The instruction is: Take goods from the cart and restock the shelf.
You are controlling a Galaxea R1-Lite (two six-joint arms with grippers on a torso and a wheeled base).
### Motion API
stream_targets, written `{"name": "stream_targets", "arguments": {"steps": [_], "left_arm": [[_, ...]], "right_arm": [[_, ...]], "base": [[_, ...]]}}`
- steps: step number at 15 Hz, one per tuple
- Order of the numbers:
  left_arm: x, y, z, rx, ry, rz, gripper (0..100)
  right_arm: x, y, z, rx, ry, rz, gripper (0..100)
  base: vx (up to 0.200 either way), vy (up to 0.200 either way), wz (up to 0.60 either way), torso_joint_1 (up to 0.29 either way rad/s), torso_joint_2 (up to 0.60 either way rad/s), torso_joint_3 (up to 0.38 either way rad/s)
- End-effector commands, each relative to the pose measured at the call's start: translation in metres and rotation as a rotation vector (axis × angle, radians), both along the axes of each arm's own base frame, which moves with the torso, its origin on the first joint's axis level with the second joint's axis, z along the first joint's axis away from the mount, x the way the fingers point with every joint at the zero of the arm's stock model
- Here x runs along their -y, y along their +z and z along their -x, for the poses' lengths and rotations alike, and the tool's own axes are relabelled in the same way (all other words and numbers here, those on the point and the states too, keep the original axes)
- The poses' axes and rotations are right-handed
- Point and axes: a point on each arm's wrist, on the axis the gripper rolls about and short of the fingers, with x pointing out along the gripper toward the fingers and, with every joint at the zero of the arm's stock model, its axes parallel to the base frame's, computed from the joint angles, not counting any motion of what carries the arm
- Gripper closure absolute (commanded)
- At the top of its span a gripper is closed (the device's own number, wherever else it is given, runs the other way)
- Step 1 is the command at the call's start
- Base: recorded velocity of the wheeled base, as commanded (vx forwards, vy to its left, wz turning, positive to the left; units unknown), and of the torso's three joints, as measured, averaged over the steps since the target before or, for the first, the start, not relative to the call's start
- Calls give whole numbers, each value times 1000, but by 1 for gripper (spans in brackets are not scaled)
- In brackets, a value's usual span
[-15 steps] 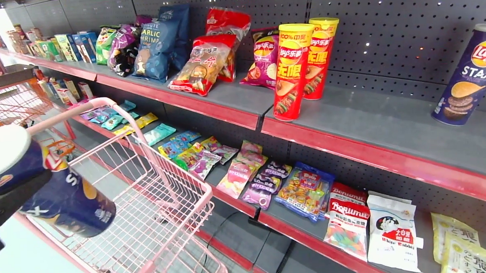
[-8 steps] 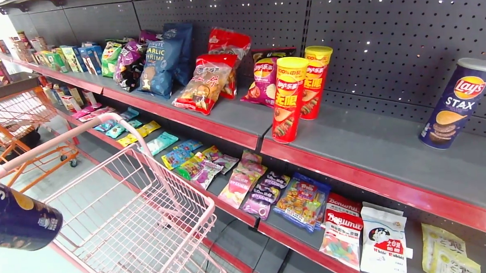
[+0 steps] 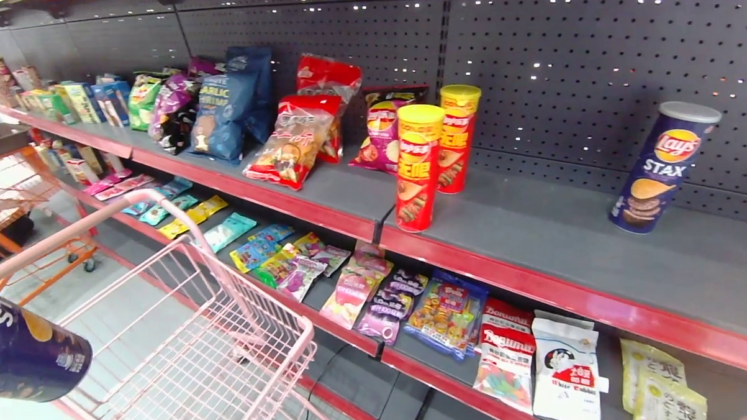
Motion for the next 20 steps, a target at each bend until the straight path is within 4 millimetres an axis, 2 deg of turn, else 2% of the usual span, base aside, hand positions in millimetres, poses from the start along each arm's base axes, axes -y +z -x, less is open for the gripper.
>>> {"name": "stream_targets", "arguments": {"steps": [1,8,13,18,20], "left_arm": [[0,0,0,2,3,0,100],[-1,-2,3,-1,45,-72,100],[-1,-2,6,10,58,-100,100],[-1,-3,8,18,57,-103,100],[-1,-3,11,30,52,-121,100]], "right_arm": [[0,0,0,-2,1,0,0],[0,0,0,-1,2,0,0],[0,0,0,-4,2,2,0],[0,0,0,-4,2,2,0],[0,0,0,-4,4,3,0]], "base": [[0,0,-600,22,7,-7],[0,0,-600,4,3,2],[0,0,0,0,0,0],[200,0,0,-2,-1,7],[0,0,0,0,0,0]]}}
